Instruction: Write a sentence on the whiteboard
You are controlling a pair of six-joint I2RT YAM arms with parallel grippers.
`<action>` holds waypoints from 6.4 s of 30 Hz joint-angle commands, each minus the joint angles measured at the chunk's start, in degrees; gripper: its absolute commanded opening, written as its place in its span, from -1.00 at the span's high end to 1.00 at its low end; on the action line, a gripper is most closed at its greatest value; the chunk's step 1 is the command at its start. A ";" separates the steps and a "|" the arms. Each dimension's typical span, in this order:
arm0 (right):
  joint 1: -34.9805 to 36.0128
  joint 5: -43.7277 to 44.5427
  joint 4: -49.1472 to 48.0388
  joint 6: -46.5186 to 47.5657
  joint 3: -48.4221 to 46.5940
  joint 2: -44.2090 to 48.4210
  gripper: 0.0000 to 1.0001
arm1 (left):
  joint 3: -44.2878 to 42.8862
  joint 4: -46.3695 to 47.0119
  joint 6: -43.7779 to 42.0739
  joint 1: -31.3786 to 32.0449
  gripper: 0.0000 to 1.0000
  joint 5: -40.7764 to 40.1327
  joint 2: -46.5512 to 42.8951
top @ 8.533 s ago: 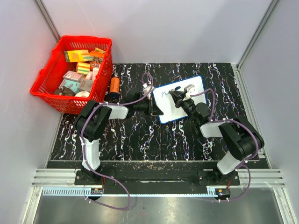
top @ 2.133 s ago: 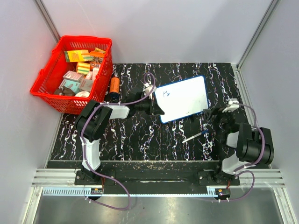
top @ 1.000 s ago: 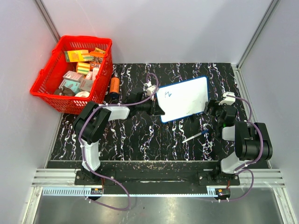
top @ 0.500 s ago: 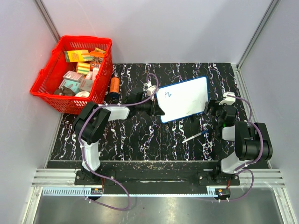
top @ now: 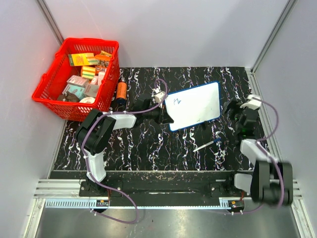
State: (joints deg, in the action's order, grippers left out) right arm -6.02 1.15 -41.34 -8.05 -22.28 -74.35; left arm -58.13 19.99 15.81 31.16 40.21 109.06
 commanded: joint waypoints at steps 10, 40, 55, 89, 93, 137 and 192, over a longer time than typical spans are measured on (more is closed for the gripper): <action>-1.01 -0.16 39.76 -28.77 -11.91 31.63 -0.99 | 3.81 -17.61 -5.62 0.84 1.00 -6.37 -1.04; 5.67 -8.18 79.31 -38.53 -22.53 -5.53 -0.65 | 4.69 -15.86 -5.53 0.75 1.00 -5.66 -3.15; 12.79 -6.78 84.49 -37.13 -28.51 -17.06 -0.10 | 5.48 -15.59 -5.44 -0.04 1.00 -5.84 -4.55; 16.66 -1.50 81.34 -26.40 -35.81 -1.17 1.00 | 5.31 -16.38 -4.92 -0.04 1.00 -6.10 -5.79; 16.66 0.52 76.51 -21.93 -36.17 4.99 1.00 | 4.69 -17.18 -4.48 0.04 1.00 -6.37 -5.70; 25.00 -9.85 -11.91 -14.10 -8.92 12.74 1.00 | -0.76 -30.18 -10.63 -5.76 1.00 -1.36 -1.12; 30.63 -2.45 -14.47 -9.26 -7.16 10.54 1.00 | 6.35 -28.42 -4.21 -2.33 -0.53 -17.87 -19.90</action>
State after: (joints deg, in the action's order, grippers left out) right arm 24.08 -0.93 -56.82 -18.06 -28.67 -66.11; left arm -53.95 -6.87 10.87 28.99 29.98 98.15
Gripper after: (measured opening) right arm 0.028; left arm 0.750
